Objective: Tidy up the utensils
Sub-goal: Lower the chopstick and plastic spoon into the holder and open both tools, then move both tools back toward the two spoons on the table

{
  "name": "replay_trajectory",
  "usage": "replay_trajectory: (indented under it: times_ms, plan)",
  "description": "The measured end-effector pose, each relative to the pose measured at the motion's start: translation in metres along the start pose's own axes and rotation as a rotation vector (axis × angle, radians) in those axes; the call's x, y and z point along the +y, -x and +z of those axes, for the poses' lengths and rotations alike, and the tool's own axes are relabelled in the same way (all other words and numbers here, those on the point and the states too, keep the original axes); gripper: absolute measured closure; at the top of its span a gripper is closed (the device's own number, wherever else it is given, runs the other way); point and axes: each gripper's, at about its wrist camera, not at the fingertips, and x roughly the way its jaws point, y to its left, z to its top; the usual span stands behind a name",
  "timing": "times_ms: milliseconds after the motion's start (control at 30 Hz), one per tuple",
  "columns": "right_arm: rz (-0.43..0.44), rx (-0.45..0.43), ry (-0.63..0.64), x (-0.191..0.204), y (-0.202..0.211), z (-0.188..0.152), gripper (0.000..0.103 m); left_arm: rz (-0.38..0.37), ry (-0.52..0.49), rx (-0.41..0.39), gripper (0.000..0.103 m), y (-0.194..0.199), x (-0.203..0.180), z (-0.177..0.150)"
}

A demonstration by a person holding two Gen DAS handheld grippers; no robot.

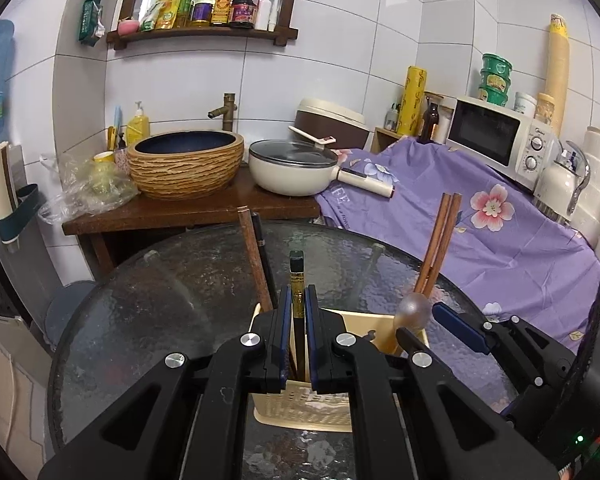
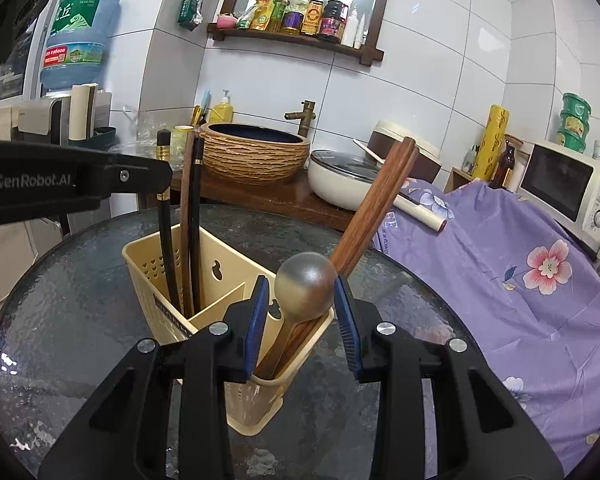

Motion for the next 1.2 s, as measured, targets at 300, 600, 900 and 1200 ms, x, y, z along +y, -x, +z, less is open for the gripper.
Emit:
replay_trajectory:
  times_ms: [300, 600, 900, 1200]
  plan:
    - [0.099, 0.041, -0.037, 0.002, 0.039, -0.026, 0.041, 0.022, -0.022, -0.082, 0.028, 0.039, 0.003, -0.023]
    - [0.243, 0.274, -0.041, 0.04, 0.06, -0.099, 0.041, 0.078, -0.01, -0.005, 0.017, 0.049, 0.02, -0.086]
    - [0.254, 0.393, -0.045, 0.071, 0.073, -0.141, 0.041, 0.141, -0.01, 0.076, 0.016, 0.054, 0.037, -0.136]
    - [0.253, 0.456, 0.003, 0.097, 0.074, -0.161, 0.041, 0.139, -0.009, 0.113, 0.016, 0.062, 0.043, -0.162]
